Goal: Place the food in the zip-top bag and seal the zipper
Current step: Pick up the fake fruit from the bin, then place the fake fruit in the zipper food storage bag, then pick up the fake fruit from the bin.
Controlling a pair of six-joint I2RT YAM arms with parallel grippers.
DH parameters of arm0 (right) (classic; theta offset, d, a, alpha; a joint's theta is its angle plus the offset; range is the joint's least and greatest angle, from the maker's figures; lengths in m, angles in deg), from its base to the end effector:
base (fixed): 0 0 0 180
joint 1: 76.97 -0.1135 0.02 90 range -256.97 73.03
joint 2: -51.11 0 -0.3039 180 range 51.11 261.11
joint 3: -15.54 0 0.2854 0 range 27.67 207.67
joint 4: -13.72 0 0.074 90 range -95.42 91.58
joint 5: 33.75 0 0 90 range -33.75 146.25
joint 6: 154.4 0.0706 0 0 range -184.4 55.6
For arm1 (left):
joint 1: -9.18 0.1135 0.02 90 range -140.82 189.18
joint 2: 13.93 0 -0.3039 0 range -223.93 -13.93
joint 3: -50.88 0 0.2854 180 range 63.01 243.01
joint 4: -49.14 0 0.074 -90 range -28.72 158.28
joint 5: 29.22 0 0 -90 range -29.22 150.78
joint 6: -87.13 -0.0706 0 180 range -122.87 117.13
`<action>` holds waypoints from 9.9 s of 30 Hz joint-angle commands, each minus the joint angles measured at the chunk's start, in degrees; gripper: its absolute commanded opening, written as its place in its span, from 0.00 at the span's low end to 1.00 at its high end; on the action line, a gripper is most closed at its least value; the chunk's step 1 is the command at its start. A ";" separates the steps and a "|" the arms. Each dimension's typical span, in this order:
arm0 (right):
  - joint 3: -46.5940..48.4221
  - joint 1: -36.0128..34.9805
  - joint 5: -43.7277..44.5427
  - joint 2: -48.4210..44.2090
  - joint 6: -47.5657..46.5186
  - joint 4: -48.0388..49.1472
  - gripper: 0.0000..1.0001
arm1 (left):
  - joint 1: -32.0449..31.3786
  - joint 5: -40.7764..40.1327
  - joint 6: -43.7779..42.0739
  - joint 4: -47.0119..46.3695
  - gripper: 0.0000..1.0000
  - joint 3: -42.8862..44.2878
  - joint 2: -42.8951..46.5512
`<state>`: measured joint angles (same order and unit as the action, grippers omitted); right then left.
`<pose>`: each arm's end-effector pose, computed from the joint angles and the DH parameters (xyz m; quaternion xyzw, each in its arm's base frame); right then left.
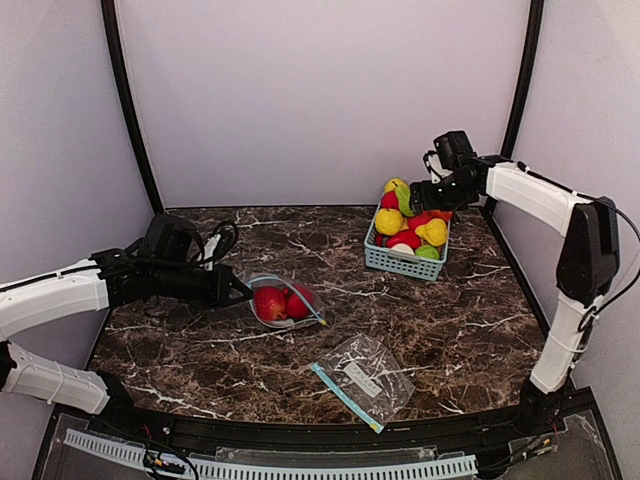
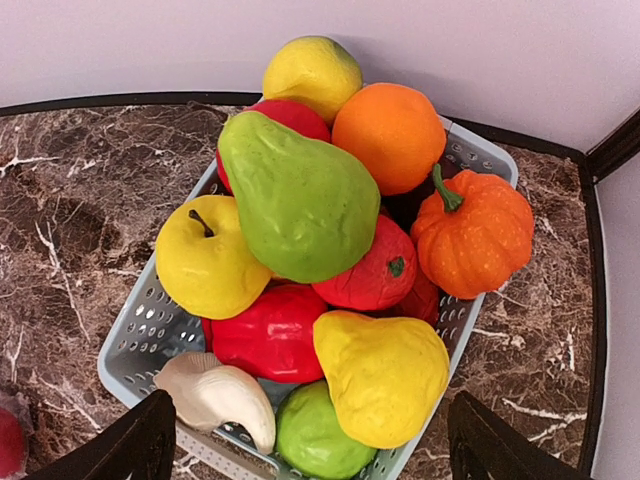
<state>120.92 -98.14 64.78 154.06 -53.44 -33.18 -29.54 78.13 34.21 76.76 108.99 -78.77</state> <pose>0.4475 0.1621 0.3210 -0.0532 0.9185 0.0409 0.3898 0.2138 -0.1984 0.2753 0.0829 0.8732 -0.3887 0.2822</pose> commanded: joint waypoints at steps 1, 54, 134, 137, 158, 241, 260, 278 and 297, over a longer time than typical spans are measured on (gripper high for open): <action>5.71 1.39 -2.09 4.99 -2.75 -0.27 0.91 | 0.31 0.33 -0.51 0.53 0.01 0.70 -1.15; 14.73 4.08 -15.68 4.12 -5.96 0.61 0.57 | 0.53 0.78 0.78 -0.89 0.01 1.68 -2.01; -7.03 -39.74 -16.74 2.16 4.53 13.68 0.93 | 1.01 -0.83 0.55 -1.95 0.01 0.12 -1.72; -10.29 -39.74 -17.55 -2.83 4.81 12.89 0.94 | 1.10 -1.11 0.31 -1.70 0.01 0.17 -1.53; -17.94 -12.96 3.81 -15.96 5.16 -4.76 0.97 | 1.37 -1.74 -1.22 -0.74 0.01 -1.00 -0.49; 23.31 6.56 -6.64 28.24 -14.49 -3.98 0.66 | 1.89 -3.02 -0.57 1.37 0.01 -1.33 0.04; 26.98 5.01 -4.72 32.08 -17.27 -4.41 0.63 | 1.94 -3.33 -0.59 1.75 0.01 -1.24 0.15; 22.96 4.96 -5.45 18.10 -15.36 -1.62 0.54 | 1.94 -3.60 -0.35 1.88 0.01 -1.74 1.28; -4.47 -11.18 -24.60 -12.59 -4.67 7.17 0.54 | 1.95 -2.27 0.41 -0.31 0.01 -2.53 1.36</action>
<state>122.85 -103.69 48.79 146.09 -62.82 -32.15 -27.94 75.11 34.32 77.38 107.57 -77.92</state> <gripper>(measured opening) 0.615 0.009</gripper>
